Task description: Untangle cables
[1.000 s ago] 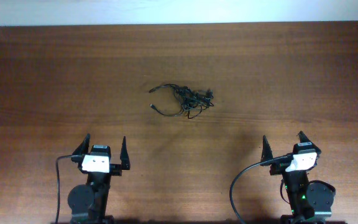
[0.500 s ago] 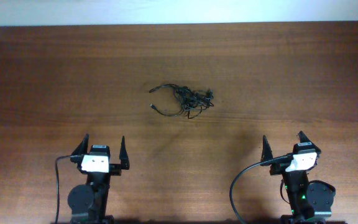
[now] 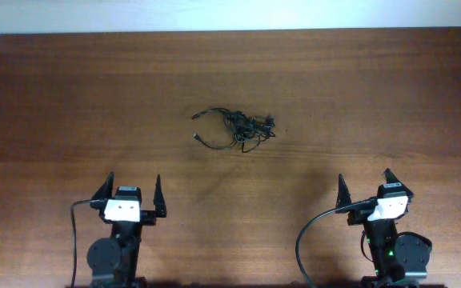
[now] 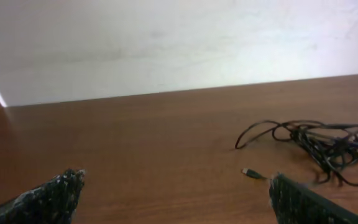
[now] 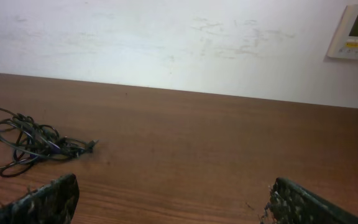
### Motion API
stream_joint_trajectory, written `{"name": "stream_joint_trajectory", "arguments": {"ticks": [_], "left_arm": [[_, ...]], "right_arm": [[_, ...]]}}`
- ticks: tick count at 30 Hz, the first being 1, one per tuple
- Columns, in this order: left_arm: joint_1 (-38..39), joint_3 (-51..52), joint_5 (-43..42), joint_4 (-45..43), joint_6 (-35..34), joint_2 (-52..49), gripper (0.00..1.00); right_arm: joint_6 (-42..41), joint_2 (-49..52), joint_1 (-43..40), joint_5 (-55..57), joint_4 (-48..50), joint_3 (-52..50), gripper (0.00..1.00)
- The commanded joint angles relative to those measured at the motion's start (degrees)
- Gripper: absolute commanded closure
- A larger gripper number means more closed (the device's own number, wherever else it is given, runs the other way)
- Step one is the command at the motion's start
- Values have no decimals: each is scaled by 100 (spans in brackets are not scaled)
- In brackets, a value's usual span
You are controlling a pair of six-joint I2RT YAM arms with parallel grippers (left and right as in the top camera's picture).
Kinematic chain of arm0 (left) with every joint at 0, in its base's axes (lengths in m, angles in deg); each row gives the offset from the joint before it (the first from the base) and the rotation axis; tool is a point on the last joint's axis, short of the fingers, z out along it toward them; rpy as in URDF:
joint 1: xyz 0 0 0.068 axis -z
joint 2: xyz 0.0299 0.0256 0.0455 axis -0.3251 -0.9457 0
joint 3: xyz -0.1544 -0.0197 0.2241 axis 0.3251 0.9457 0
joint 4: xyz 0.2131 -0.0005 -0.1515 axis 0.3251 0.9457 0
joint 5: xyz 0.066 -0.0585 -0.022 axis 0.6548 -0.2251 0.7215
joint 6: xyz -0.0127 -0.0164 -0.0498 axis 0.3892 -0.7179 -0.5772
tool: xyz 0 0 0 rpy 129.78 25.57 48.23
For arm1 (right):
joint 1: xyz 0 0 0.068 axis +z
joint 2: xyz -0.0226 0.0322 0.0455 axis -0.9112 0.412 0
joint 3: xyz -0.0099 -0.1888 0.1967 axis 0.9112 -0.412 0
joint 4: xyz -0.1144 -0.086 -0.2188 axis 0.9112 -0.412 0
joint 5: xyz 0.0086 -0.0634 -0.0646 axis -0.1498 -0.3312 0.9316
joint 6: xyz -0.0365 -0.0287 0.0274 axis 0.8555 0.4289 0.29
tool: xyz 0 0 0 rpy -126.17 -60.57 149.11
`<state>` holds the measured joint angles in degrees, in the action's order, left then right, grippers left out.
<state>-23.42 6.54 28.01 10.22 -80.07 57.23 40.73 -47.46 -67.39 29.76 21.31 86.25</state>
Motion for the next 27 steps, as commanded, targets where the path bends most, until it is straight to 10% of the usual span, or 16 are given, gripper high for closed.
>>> {"name": "stream_joint_trajectory", "arguments": {"ticks": [1,27], "left_arm": [[33,33,-28,-221,-15,55,1],[33,-1108,-695,-715,-9,-1250,1]], "right_arm": [[-42,-48,-24,28,-4,-48,1],[-42,-48,-24,28,-2,-48,1]]}}
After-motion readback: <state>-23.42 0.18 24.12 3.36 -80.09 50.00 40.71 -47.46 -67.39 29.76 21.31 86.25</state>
